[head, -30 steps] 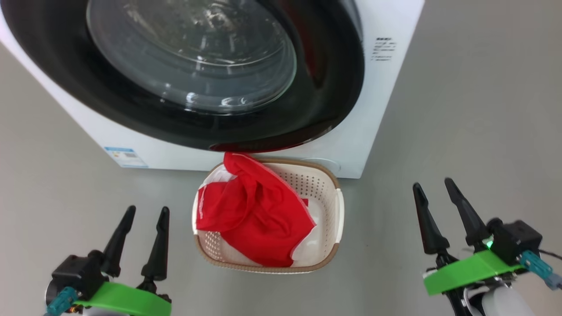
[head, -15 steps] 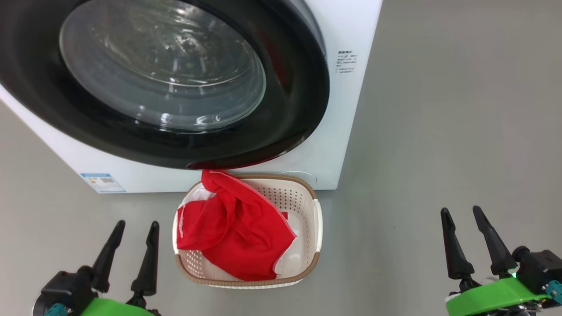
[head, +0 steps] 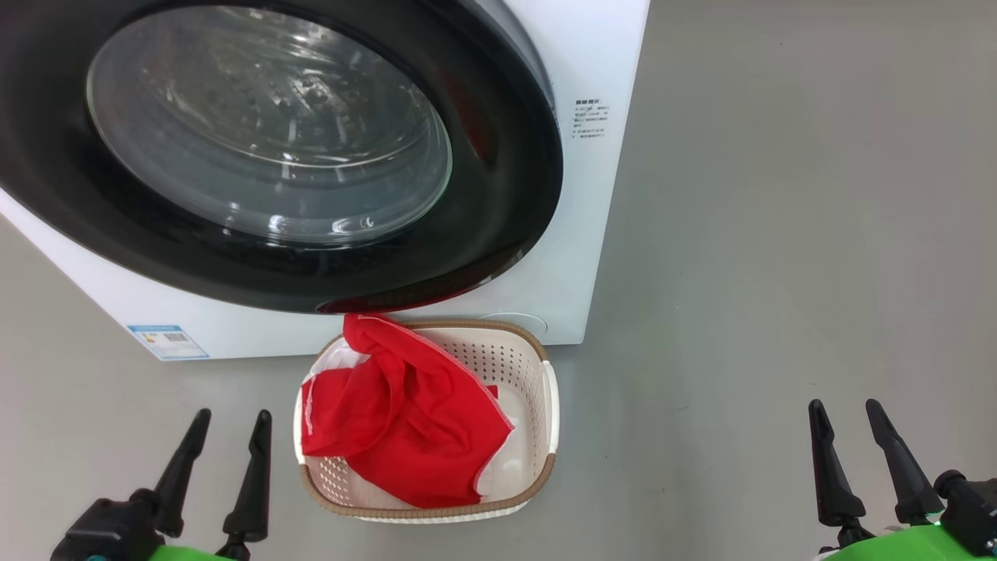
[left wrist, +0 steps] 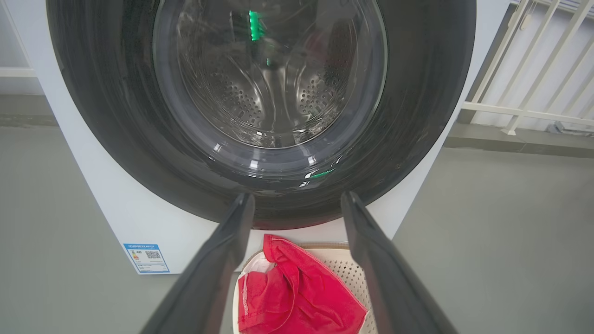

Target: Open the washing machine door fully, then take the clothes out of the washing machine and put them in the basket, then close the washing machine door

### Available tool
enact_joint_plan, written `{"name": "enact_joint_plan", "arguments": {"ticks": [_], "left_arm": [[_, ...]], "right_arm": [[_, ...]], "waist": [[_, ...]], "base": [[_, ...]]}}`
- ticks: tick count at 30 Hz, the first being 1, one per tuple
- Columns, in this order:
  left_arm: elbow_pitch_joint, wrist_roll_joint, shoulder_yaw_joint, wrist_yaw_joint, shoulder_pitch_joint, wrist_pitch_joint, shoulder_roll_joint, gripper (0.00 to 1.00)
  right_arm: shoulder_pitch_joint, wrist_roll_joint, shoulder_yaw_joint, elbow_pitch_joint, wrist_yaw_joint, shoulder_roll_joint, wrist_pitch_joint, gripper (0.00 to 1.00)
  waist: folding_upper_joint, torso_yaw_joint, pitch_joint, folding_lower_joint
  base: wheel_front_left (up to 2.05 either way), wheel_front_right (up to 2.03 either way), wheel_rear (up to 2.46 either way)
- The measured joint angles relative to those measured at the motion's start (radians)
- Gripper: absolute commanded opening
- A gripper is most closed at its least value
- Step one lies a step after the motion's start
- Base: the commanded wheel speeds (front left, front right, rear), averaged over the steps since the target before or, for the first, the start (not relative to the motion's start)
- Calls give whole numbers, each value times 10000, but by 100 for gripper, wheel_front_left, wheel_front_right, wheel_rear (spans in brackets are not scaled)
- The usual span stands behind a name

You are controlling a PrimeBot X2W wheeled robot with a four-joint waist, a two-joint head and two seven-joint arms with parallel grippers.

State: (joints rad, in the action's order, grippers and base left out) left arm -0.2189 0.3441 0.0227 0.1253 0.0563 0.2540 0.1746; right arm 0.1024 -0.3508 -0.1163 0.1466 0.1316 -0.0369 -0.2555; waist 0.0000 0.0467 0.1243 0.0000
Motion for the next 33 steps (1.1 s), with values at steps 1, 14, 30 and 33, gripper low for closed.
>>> {"name": "enact_joint_plan", "arguments": {"ticks": [1, 14, 30, 33], "left_arm": [[21, -2, -8, 0, 0, 0, -4, 100], [-541, 50, 182, -13, -124, -75, -426, 0], [-685, 1553, 167, -15, -198, -430, -573, 0], [-686, 1858, 148, -15, -197, -550, -591, 0]], "right_arm": [[0, -2, 0, -6, 0, 0, 0, 100], [1, -4, 38, 633, 0, 198, 4, 0], [-35, -1546, 107, 802, 0, 192, 357, 0], [-37, -1879, 130, 811, 0, 167, 422, 0]], "waist": [[0, 0, 0, 0], [0, 18, -58, 0], [0, -42, -202, 1], [0, -53, -230, 1]], "base": [[0, 0, 0], [0, 0, 0], [0, 0, 0], [0, 0, 0]]}}
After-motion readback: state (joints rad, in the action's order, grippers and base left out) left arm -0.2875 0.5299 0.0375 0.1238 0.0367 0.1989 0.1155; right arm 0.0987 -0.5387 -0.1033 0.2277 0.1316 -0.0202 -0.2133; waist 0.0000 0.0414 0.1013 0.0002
